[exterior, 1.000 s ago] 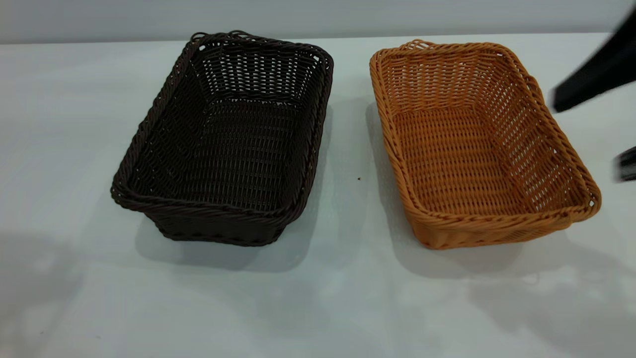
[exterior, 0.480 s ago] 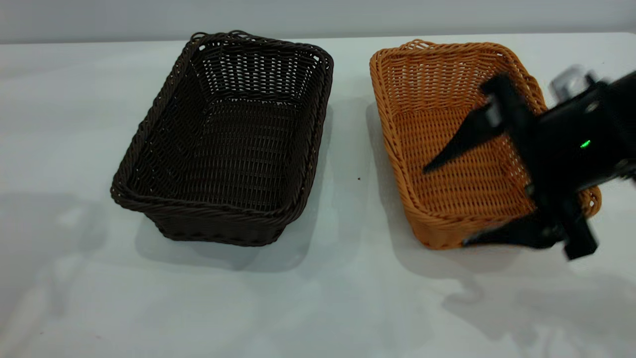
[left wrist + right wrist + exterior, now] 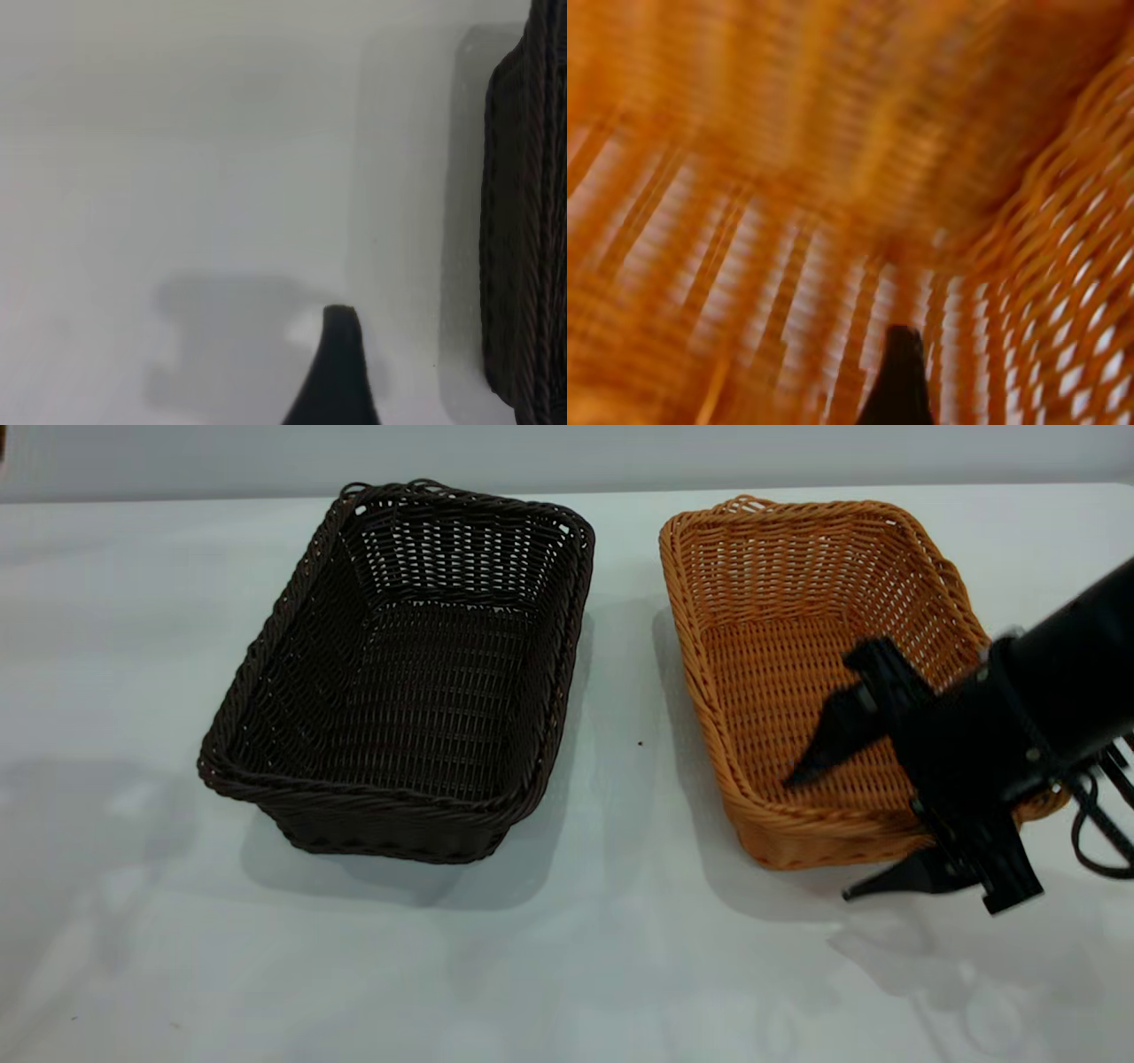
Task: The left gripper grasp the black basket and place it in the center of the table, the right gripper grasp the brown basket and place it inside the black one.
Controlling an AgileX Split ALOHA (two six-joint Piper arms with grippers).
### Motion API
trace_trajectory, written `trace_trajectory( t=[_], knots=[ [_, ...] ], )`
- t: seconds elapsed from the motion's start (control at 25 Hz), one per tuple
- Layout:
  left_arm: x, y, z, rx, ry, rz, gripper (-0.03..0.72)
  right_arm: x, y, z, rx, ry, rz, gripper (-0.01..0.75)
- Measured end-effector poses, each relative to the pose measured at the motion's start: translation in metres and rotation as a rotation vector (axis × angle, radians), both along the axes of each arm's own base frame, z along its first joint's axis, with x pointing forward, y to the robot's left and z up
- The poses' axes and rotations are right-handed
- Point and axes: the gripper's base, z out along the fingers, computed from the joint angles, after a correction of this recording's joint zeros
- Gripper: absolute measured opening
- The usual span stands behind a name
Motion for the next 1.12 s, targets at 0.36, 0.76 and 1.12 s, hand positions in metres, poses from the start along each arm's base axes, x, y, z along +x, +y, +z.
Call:
trace_trajectory(
  t=[0.36,0.76,1.12],
  knots=[
    [0.049,-0.032,-0.040,0.005,0.179,-0.089,0.584,-0.003,-0.005,-0.010,-0.041,0.070,-0.103,0.575],
    [0.116,-0.099,-0.121,0.035,0.291,-0.231,0.584,-0.003,-0.005,-0.010,-0.034,0.081,-0.129,0.575],
    [0.114,-0.115,-0.186,0.066,0.422,-0.269,0.468,-0.003,-0.005,-0.010,-0.038,0.076,-0.118,0.507]
  ],
)
